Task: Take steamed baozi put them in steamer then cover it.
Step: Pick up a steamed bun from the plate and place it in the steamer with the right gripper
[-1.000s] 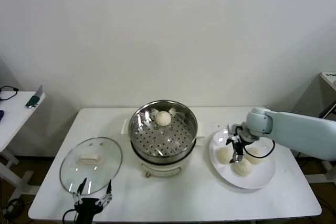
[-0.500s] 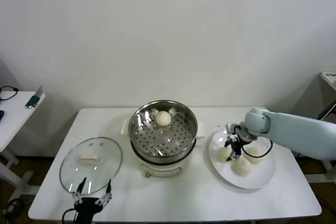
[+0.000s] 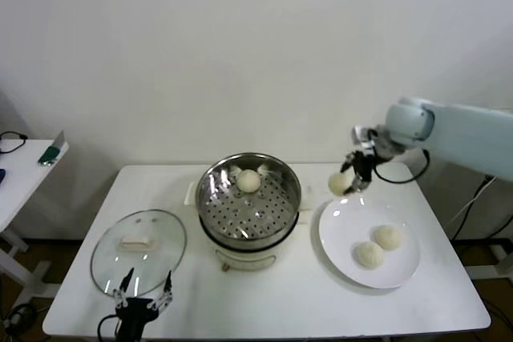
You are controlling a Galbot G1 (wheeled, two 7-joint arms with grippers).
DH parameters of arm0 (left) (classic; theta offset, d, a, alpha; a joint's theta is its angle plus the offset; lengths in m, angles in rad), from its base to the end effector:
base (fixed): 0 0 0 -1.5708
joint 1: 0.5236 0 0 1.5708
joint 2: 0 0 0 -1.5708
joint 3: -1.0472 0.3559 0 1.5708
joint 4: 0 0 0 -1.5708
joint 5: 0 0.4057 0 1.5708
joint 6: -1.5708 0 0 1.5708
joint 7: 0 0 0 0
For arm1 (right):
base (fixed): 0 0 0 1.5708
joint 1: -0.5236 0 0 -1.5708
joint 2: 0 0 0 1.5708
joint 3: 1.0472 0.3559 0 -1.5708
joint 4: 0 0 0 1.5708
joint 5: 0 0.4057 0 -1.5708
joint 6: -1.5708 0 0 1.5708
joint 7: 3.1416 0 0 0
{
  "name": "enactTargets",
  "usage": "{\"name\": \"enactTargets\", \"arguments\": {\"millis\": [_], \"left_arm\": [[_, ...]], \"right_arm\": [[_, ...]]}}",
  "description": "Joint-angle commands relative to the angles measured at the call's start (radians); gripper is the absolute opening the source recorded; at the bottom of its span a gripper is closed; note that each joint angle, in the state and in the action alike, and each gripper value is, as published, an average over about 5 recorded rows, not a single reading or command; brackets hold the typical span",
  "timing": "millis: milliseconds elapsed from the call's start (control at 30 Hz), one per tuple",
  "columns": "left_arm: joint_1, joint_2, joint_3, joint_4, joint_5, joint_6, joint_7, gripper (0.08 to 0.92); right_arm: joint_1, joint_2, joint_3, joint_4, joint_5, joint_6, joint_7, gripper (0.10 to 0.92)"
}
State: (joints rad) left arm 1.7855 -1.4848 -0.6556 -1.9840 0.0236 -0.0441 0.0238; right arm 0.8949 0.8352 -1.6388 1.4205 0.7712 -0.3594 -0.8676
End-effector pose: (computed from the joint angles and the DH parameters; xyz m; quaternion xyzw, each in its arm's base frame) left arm 0.1458 0.0653 -0.3870 0.0165 -0.9868 -0.0825 0.1382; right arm 0.5772 -0.0327 -0.0153 0.5072 -0.6213 0.4883 0.3440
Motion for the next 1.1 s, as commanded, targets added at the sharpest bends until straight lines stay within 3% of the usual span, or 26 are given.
{"name": "enactTargets", "arguments": {"millis": [33,233,500,767,1100], "left_arm": [[-0.006,0.003,-0.003,-0.002,-0.002,0.005,0.002,0.823],[-0.008,0.004,-0.009,-0.003,-0.006,0.008,0.003,0.823],[-0.007,0.005,-0.016,-0.005,-0.008,0.009,0.003,0.823],[0.0,0.01,-0.02,-0.004,-0.016,0.007,0.002,0.823],[-0.002,0.012,-0.018,-0.004,-0.011,0.006,0.003,0.823]], "right_arm": [[0.151,0.215,0.118,0.129,0.301,-0.133,0.106,0.653],[-0.004,0.402,0.152,0.081,0.29,-0.181,0.183,0.653],[-0.17,0.568,0.125,-0.111,0.207,-0.184,0.198,0.653],[-0.319,0.642,0.123,-0.263,0.117,-0.19,0.215,0.648],[-0.355,0.669,0.118,-0.291,0.088,-0.204,0.236,0.647]]}}
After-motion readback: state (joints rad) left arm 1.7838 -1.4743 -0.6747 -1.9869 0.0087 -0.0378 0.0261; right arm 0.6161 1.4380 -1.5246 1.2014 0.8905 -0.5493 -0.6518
